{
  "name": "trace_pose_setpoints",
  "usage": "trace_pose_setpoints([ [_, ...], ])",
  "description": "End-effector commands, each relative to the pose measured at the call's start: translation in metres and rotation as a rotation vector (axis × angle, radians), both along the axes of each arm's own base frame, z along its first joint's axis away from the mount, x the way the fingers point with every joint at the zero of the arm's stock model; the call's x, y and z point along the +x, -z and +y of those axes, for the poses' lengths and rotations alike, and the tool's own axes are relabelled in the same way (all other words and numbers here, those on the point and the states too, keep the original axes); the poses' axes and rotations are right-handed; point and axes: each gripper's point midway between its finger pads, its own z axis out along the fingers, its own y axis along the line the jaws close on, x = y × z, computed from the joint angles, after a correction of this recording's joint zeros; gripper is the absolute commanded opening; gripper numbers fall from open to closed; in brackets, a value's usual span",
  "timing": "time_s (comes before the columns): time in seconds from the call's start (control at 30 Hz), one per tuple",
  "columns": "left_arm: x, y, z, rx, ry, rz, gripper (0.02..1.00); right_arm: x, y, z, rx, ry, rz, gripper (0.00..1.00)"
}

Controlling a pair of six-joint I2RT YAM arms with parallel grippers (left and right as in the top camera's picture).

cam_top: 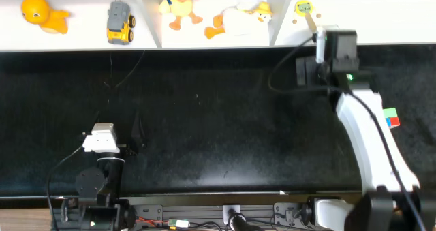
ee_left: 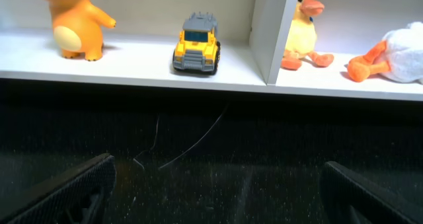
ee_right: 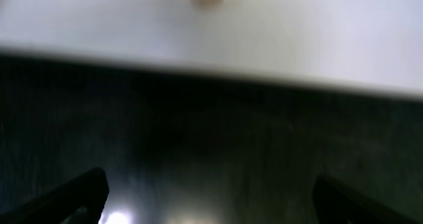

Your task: Store Toys

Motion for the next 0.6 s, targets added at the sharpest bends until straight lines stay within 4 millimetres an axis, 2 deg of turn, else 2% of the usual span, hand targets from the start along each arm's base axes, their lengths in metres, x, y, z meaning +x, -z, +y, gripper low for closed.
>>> trace_pose_setpoints([
  [0.03, 0.0, 0.0, 0.0, 0.019, 0.0, -0.004, 0.998, -0.05, -0.011, -0.005, -0.009, 0.016, 0.001, 0.993],
  [0.1, 0.0, 0.0, 0.0, 0.019, 0.0, -0.004, 0.998, -0.069, -0.009, -0.005, -0.006, 0.014, 0.03, 0.996],
  [0.23, 0.0, 0.0, 0.0, 0.019, 0.0, -0.004, 0.998, -0.091, -0.007, -0.004, -0.005, 0.013, 0.085, 0.996],
  [0.6, 0.0, 0.0, 0.0, 0.019, 0.0, -0.004, 0.998, -0.092, -0.003, -0.004, -0.005, 0.013, 0.102, 0.993],
])
